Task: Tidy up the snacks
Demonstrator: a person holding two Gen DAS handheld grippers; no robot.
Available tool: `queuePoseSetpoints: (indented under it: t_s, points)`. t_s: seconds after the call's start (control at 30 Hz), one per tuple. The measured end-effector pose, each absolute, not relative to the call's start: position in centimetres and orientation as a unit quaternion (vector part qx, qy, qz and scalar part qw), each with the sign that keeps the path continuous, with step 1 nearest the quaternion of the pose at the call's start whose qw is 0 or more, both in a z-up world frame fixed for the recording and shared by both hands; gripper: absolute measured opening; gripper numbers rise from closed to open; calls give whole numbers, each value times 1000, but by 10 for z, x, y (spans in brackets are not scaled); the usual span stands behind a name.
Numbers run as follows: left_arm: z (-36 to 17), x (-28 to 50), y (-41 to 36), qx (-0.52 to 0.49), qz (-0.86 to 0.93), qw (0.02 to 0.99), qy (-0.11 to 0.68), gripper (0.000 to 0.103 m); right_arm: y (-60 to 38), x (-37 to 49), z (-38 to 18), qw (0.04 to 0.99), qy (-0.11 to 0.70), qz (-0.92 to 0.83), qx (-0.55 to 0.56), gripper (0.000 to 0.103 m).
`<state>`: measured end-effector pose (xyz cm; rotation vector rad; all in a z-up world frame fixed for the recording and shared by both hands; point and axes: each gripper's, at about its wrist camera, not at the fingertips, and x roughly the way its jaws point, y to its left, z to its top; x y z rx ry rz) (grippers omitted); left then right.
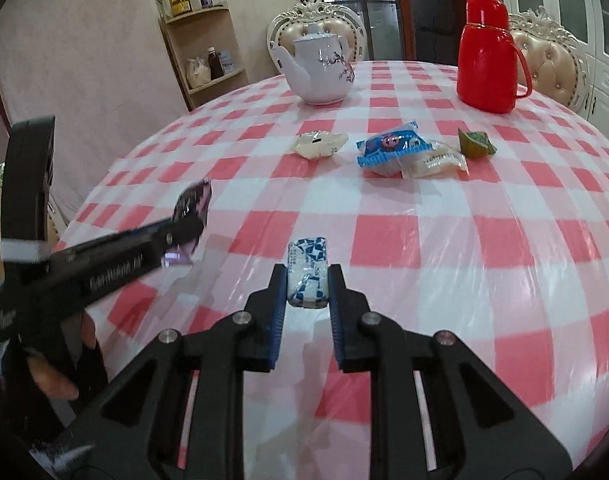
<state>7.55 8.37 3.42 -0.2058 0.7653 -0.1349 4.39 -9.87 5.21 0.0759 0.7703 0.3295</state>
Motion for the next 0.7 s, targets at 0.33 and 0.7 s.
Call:
queuePoseSetpoints:
  t_s: [0.33, 0.7]
  points:
    - [38, 27, 109, -142, -46, 925, 349, 23, -79, 16, 55, 911, 365, 191, 23, 23]
    - [35, -18, 125, -136, -15, 930, 340, 23, -37, -13, 54, 908, 351, 222, -45, 23]
